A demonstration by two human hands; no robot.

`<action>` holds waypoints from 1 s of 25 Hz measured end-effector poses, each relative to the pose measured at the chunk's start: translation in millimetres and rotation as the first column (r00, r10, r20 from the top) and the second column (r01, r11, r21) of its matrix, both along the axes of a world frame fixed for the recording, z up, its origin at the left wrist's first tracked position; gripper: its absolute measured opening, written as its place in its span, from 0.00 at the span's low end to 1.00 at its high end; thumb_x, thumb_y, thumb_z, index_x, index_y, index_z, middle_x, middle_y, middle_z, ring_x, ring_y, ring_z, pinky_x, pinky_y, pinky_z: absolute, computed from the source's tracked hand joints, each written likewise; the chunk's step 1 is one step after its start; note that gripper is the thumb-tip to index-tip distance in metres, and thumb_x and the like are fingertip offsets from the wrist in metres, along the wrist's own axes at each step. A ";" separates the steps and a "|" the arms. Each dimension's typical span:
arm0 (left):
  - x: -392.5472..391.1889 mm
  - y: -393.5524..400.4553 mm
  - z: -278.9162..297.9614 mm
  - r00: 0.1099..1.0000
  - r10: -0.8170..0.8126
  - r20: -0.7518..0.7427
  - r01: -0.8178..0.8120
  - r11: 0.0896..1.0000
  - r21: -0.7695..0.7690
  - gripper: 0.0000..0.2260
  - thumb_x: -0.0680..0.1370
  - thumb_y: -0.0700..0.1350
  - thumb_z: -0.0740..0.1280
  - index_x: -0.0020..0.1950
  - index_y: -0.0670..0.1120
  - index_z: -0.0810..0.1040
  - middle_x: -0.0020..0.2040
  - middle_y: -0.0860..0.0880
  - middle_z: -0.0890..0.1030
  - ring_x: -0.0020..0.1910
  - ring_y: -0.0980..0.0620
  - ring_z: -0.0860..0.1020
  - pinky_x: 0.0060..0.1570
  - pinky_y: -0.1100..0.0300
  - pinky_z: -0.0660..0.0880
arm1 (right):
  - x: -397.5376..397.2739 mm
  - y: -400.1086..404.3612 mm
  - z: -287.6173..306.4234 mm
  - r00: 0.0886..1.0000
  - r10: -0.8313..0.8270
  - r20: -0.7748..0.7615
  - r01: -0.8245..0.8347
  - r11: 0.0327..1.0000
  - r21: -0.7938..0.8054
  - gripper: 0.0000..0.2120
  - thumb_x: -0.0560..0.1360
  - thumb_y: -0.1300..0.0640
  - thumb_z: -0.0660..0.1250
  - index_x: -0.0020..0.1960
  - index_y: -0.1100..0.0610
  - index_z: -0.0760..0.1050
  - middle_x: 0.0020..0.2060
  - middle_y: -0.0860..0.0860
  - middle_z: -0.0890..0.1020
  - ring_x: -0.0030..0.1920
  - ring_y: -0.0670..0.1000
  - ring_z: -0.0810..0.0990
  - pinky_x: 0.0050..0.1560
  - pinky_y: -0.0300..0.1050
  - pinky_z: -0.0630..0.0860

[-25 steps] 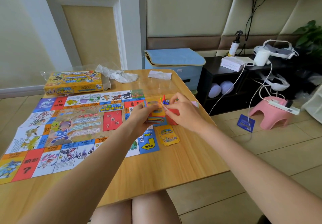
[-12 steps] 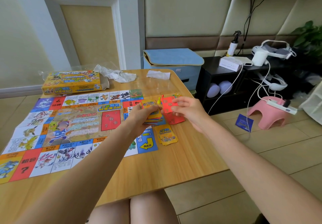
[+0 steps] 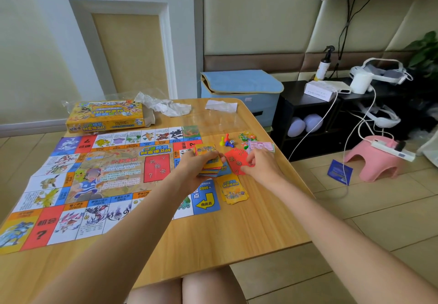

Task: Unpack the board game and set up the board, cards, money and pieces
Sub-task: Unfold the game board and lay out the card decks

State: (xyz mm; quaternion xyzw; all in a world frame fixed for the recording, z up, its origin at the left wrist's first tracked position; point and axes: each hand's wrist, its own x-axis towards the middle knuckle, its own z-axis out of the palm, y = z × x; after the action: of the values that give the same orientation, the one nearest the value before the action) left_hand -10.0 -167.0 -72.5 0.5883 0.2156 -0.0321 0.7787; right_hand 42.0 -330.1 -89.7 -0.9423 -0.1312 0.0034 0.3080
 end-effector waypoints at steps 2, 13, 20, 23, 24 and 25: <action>-1.7 -0.1 0.7 0.998 -0.028 -0.048 0.024 0.996 -0.084 0.16 0.76 0.47 0.68 0.58 0.39 0.73 0.42 0.44 0.82 0.35 0.50 0.80 0.32 0.59 0.75 | -0.2 0.0 -2.9 1.000 -0.021 -0.021 0.020 1.000 -0.018 0.11 0.73 0.59 0.70 0.52 0.64 0.75 0.48 0.55 0.73 0.52 0.52 0.70 0.38 0.40 0.59; -14.8 2.4 13.6 0.983 -0.153 0.104 0.164 0.980 -0.116 0.06 0.76 0.31 0.62 0.47 0.41 0.74 0.35 0.45 0.82 0.32 0.51 0.82 0.34 0.60 0.79 | -18.6 22.9 30.3 0.895 0.177 -0.408 0.097 0.818 0.567 0.14 0.71 0.55 0.72 0.52 0.63 0.76 0.35 0.53 0.77 0.29 0.48 0.72 0.29 0.37 0.70; -31.4 21.0 6.7 0.998 -0.061 0.018 0.062 0.995 -0.081 0.07 0.76 0.33 0.63 0.50 0.44 0.74 0.44 0.44 0.81 0.40 0.48 0.80 0.40 0.54 0.79 | -20.2 5.1 34.1 0.915 0.061 -0.398 0.149 0.868 0.474 0.13 0.74 0.61 0.69 0.54 0.69 0.77 0.33 0.54 0.74 0.28 0.47 0.69 0.22 0.34 0.65; -35.2 24.6 1.6 1.000 -0.001 0.010 0.002 0.996 -0.087 0.08 0.77 0.33 0.62 0.49 0.45 0.75 0.43 0.44 0.81 0.39 0.48 0.80 0.32 0.58 0.79 | -33.8 3.3 25.2 0.902 0.070 -0.425 0.051 0.962 0.268 0.06 0.72 0.60 0.72 0.44 0.62 0.78 0.28 0.52 0.74 0.25 0.45 0.69 0.23 0.34 0.65; -36.2 22.8 0.4 1.000 0.005 0.008 -0.004 0.996 -0.091 0.08 0.77 0.33 0.62 0.49 0.45 0.74 0.43 0.45 0.80 0.39 0.48 0.80 0.31 0.59 0.79 | -37.6 3.6 22.4 0.917 0.048 -0.395 0.022 0.985 0.173 0.06 0.70 0.59 0.73 0.39 0.59 0.77 0.27 0.51 0.74 0.25 0.45 0.70 0.24 0.35 0.66; -36.7 20.0 -0.1 1.000 -0.003 0.005 0.003 0.996 -0.088 0.08 0.77 0.33 0.62 0.50 0.45 0.74 0.43 0.45 0.80 0.38 0.48 0.80 0.30 0.59 0.79 | -39.9 4.4 19.5 0.938 0.023 -0.345 0.001 0.998 0.068 0.08 0.69 0.57 0.74 0.36 0.56 0.76 0.28 0.49 0.74 0.27 0.45 0.71 0.27 0.37 0.67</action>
State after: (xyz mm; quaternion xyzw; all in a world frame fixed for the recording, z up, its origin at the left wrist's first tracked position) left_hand -46.7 -147.0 -72.7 0.5538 0.2111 -0.0413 0.8044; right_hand 2.1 -325.7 -70.2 -0.9155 -0.0803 0.1662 0.3575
